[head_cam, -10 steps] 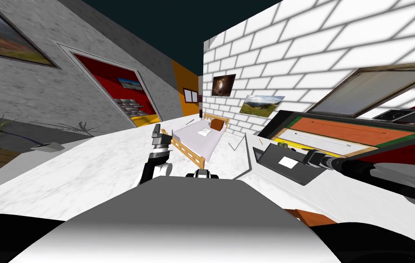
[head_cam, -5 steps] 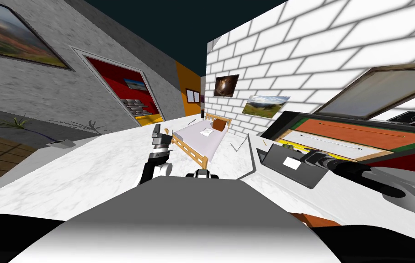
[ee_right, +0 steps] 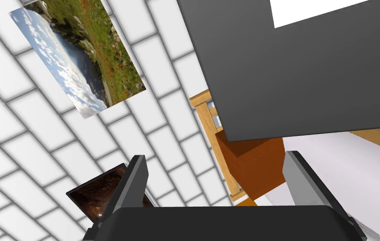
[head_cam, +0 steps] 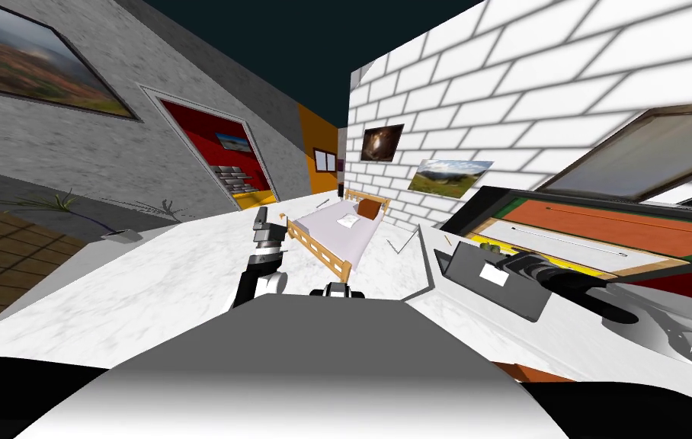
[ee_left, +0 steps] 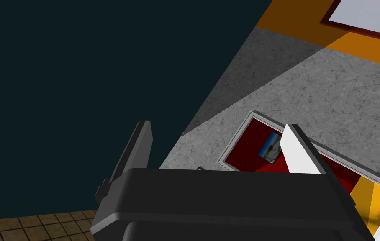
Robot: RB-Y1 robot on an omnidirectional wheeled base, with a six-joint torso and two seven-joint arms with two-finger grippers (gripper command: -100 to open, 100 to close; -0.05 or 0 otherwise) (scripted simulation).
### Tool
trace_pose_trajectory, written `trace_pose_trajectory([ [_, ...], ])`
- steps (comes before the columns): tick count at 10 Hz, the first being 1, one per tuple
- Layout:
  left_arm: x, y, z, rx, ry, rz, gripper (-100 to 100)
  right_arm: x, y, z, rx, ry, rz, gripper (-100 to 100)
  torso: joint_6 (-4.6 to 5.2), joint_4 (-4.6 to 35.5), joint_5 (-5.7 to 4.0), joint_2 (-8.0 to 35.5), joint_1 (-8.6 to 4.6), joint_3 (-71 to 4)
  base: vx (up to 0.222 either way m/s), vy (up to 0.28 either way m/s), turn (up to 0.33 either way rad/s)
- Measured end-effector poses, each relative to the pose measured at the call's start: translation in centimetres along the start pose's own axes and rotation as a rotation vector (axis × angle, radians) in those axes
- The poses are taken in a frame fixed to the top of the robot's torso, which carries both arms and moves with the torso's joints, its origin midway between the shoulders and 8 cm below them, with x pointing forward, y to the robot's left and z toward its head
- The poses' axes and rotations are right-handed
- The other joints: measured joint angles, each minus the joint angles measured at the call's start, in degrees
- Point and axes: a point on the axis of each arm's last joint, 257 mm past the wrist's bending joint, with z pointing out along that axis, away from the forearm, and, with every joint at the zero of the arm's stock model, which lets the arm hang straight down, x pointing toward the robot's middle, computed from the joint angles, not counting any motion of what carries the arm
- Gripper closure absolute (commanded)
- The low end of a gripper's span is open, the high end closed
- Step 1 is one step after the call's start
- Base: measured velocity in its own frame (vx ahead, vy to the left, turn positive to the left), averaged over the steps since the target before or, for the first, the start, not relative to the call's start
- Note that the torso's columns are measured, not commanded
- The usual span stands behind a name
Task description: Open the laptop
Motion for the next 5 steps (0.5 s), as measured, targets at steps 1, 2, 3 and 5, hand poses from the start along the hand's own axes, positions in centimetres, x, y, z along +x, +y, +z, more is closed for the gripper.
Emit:
trace_pose_trajectory([
  [1, 0.00, 0.00, 0.00, 0.000, 0.000, 0.000, 0, 0.13, 0.01, 0.23, 0.019, 0.002, 0.027, -100, 0.00, 0.0, 0.00, 0.0, 0.02, 0.0, -0.009, 0.077, 0.055],
  [2, 0.00, 0.00, 0.00, 0.000, 0.000, 0.000, 0, 0.26, 0.09, 0.42, 0.039, 0.003, 0.056, -100, -0.01, 0.0, 0.01, 0.0, 0.04, 0.0, -0.010, 0.082, 0.067],
  [3, 0.00, 0.00, 0.00, 0.000, 0.000, 0.000, 0, 0.36, 0.16, 0.65, 0.060, 0.005, 0.088, -100, -0.01, 0.0, 0.02, 0.0, 0.06, 0.0, -0.010, 0.068, 0.037],
  [5, 0.00, 0.00, 0.00, 0.000, 0.000, 0.000, 0, 0.54, 0.37, 1.06, 0.096, 0.011, 0.144, -100, -0.01, 0.0, -0.01, 0.0, 0.01, 0.0, -0.016, 0.066, 0.049],
])
